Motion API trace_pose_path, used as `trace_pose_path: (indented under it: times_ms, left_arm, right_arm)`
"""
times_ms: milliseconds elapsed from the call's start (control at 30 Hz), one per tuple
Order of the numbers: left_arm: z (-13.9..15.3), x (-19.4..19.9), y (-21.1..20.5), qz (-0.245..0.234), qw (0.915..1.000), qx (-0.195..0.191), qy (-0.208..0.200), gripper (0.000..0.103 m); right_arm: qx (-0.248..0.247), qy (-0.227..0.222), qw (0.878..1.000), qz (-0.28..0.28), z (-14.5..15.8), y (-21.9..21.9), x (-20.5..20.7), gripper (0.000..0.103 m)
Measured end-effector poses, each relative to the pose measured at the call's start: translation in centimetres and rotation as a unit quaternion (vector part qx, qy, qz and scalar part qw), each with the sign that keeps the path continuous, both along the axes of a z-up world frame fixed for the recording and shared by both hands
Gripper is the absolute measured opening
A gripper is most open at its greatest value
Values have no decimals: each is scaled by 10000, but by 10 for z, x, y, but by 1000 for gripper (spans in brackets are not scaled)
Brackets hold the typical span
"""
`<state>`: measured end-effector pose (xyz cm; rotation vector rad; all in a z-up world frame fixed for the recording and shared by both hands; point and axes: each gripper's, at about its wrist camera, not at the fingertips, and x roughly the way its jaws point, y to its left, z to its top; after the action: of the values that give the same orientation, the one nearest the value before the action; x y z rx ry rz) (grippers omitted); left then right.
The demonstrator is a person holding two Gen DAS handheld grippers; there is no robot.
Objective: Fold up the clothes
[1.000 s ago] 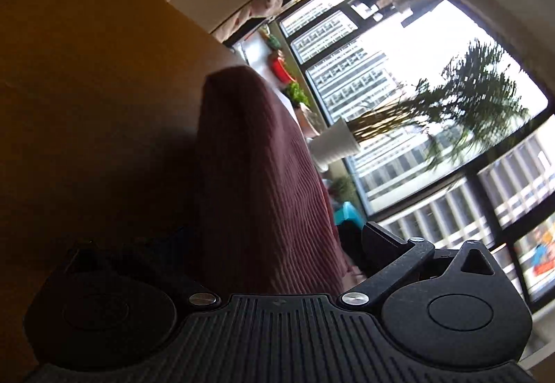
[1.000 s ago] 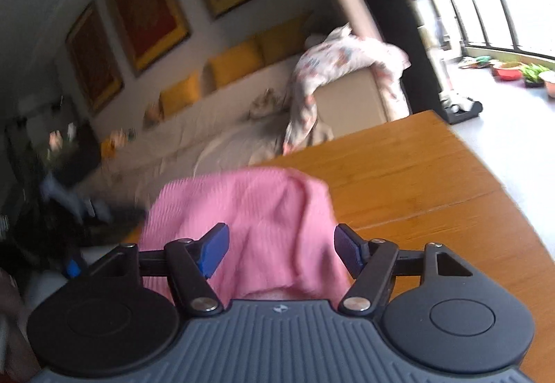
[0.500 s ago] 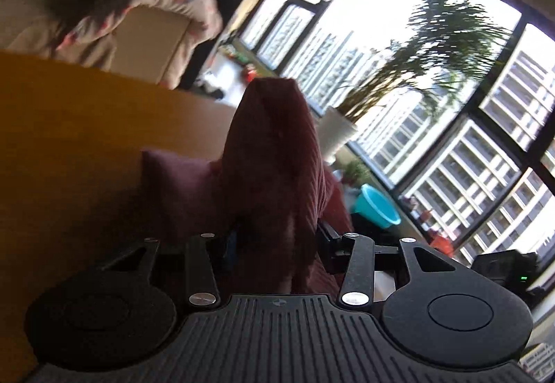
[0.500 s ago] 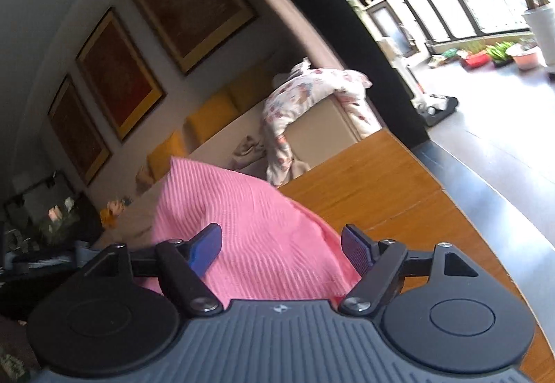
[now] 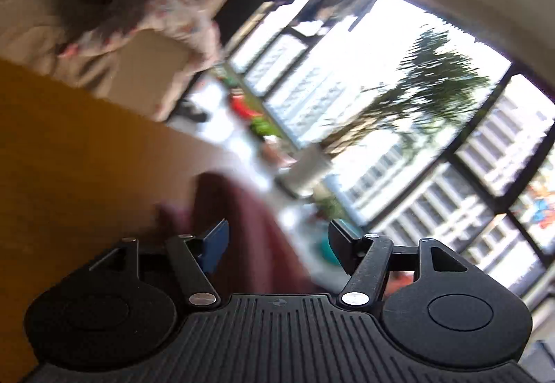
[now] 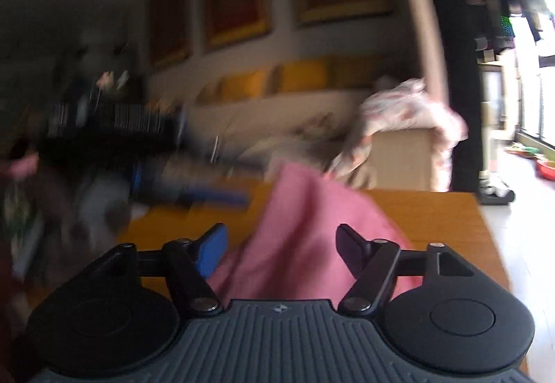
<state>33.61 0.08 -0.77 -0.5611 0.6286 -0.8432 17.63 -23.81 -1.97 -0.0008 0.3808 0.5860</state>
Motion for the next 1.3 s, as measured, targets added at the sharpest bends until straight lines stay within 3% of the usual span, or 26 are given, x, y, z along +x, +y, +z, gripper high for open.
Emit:
trace_pose_path:
  times_ms: [100, 167, 267, 400, 533, 633, 733, 767, 867, 933, 1100, 1300]
  left_arm:
    - [-8, 31, -22, -343, 9990, 148, 243, 69]
    - [-19, 55, -37, -403, 9976, 397, 406, 67]
    - [-37, 90, -44, -254, 9965, 478, 634, 68]
    - [-48, 109, -42, -26, 9960, 521, 721, 71]
    - [-30, 81, -16, 47, 9973, 107, 721, 96]
    - [-20, 45, -3, 26, 9975, 305, 640, 98]
    - [-39, 27, -1, -240, 9939, 420, 996, 99]
    - [-48, 24, -2, -315, 9919, 433, 1156, 99]
    - [-69, 22, -2, -339, 9889, 488, 1360, 98]
    - [-75, 23, -2, -310, 9885, 455, 1407, 92]
    - [-77, 22, -6, -246, 9890, 464, 1386, 92]
    - [-79, 19, -4, -216, 9887, 470, 1409, 93]
  right_arm:
    - [-200, 684, 9974, 94, -15, 12, 21, 68]
    - [-326, 599, 9976, 122, -15, 13, 18, 68]
    - [-164, 436, 9987, 204, -2, 1, 8, 68]
    - [52, 408, 9982, -438, 8, -34, 15, 68]
    - [512, 737, 9900, -1090, 3, -66, 30, 49]
    - [745, 825, 9854, -1290, -2, -80, 41, 47]
    - [989, 1359, 9780, -1236, -21, -85, 58, 45]
    - [1066, 1598, 9739, -1208, -29, -86, 63, 40]
    - [929, 1582, 9781, -981, -29, -75, 54, 29]
    - [822, 1539, 9812, -822, -28, -67, 47, 28]
    - [505, 1544, 9844, -674, -22, -62, 30, 27]
    - [1507, 2207, 9632, -284, -19, -80, 15, 28]
